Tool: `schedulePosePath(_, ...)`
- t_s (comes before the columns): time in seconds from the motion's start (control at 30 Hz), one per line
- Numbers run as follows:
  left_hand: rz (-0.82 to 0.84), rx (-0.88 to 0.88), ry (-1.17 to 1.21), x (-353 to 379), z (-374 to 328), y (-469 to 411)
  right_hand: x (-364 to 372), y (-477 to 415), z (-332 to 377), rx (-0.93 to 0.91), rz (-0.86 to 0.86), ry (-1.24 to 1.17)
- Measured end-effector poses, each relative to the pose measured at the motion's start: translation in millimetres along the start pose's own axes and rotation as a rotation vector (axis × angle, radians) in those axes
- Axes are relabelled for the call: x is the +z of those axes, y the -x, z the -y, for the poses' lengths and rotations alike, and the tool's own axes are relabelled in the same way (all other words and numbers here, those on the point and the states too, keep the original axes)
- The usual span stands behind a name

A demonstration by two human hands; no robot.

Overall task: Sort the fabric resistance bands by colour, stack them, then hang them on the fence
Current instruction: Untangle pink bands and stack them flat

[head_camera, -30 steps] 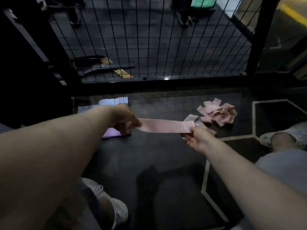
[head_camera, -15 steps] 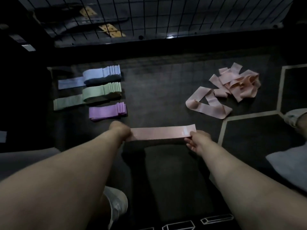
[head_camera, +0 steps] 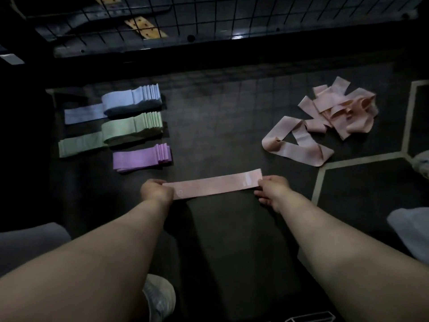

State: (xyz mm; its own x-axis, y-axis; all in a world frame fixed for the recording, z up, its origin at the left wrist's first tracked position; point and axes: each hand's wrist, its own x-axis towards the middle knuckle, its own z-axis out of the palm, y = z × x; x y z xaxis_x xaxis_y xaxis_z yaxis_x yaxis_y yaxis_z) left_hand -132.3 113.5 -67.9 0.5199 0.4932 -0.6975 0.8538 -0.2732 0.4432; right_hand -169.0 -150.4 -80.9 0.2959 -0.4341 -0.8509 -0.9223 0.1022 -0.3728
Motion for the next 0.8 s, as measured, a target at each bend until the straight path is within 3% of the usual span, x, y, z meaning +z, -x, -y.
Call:
schedulePosePath(0.17,-0.029,-0.014,-0.111,2,7,-9,-13,-15,14,-0.226,-0.162,0.464)
schedulePosePath(0.23,-0.059,-0.03,-0.212,2,4,-8,-17,-17,29,-0.326,-0.203,0.517)
schedulePosePath(0.37,-0.121,0.043,-0.389,4,-4,2,-19,-19,59,-0.414,-0.127,0.53)
schedulePosePath(0.53,-0.085,0.244,-0.418,14,-17,20,-21,-27,77,-0.311,-0.045,0.274)
schedulePosePath(0.7,-0.023,0.344,-0.398,23,-44,39,-44,2,81,-0.387,-0.403,-0.061)
schedulePosePath(0.8,0.086,0.412,-0.316,25,-73,59,-65,37,94,-0.548,-0.44,-0.076)
